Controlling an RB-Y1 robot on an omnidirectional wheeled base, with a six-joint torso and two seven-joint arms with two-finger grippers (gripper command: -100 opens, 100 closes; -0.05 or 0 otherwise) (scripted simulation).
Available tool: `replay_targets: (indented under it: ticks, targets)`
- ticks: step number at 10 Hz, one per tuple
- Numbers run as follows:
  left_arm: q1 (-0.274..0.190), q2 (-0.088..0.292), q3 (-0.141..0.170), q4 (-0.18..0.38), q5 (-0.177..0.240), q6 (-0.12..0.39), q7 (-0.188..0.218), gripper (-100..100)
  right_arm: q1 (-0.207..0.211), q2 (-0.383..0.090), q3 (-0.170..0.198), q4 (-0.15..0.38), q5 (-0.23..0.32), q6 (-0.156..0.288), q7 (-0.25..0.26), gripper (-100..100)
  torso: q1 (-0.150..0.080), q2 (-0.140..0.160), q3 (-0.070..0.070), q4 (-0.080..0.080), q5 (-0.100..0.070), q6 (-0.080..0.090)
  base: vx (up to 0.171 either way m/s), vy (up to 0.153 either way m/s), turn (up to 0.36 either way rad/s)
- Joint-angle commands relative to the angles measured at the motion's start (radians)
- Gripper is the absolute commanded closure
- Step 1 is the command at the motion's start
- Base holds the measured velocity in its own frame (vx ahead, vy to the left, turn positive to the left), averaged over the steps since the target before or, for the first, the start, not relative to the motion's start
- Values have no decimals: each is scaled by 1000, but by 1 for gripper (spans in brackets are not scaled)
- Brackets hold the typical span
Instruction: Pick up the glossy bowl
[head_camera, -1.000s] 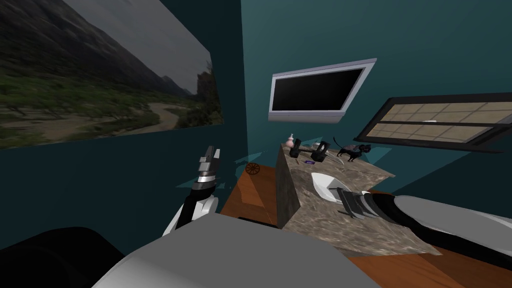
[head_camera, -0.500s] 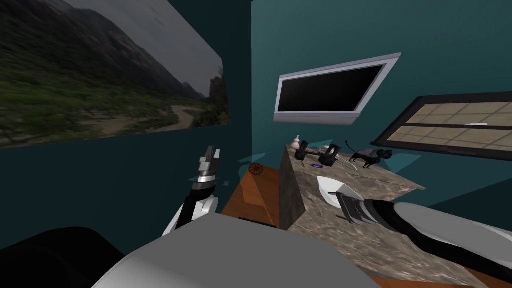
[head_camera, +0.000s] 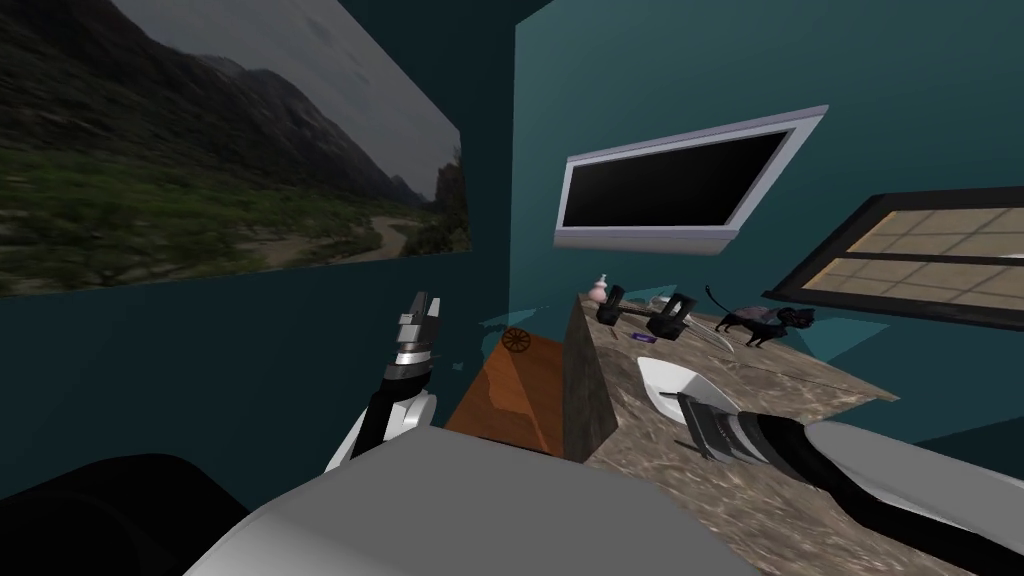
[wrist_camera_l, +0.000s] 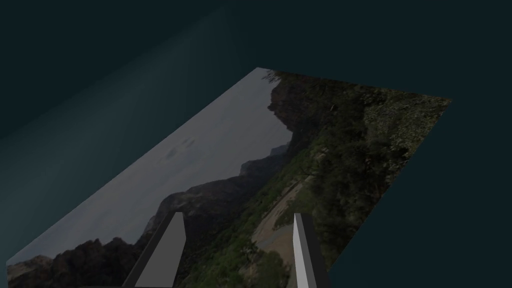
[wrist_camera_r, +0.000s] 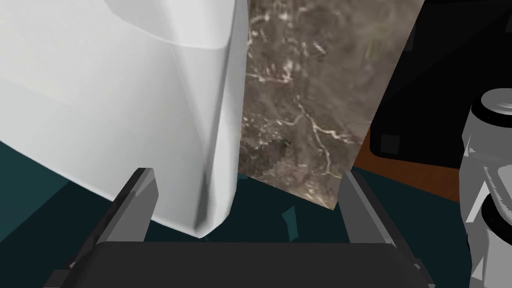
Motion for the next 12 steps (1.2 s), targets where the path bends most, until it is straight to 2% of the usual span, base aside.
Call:
replay_targets:
  ticks: [1,2,3,4,5,6,7,8,10,11,12]
  targets:
    - [0,0,0,0,0,0,0,0,50,31,-50,2,4,-8,9,-100,0,0,0,0,0,0,-8,10,59]
    - [0,0,0,0,0,0,0,0,68,31,-53,2,4,-8,9,-100,0,-1,-1,0,0,1,-1,8,-18]
    - [0,0,0,0,0,0,0,0,115,74,-101,29,-20,-33,62,-100,0,-2,-1,-1,0,1,-8,24,350]
    - [0,0,0,0,0,0,0,0,149,105,-132,29,-20,-33,69,-100,1,-4,-3,-2,-2,-4,-9,14,252]
    - [0,0,0,0,0,0,0,0,181,114,-162,29,-20,-33,69,-100,1,-7,-5,-3,-4,-5,-3,14,25]
    - [0,0,0,0,0,0,0,0,194,114,-168,29,-20,-33,69,-100,1,-8,-6,-4,-5,-4,3,12,-43]
    - [0,0,0,0,0,0,0,0,228,163,-208,56,-43,-57,118,-100,0,-9,-6,-4,-5,-3,-11,30,336]
    - [0,0,0,0,0,0,0,0,250,189,-227,56,-43,-57,130,-100,-2,-12,-9,-5,-9,-9,-12,24,248]
    - [0,0,0,0,0,0,0,0,308,198,-283,56,-43,-57,130,-100,-5,-17,-11,-7,-10,-8,1,6,-4]
    - [0,0,0,0,0,0,0,0,352,241,-325,83,-66,-81,178,-100,-6,-17,-12,-7,-10,-8,-1,29,321]
    - [0,0,0,0,0,0,0,0,384,270,-355,83,-66,-81,190,-100,-7,-19,-13,-8,-13,-12,-9,29,279]
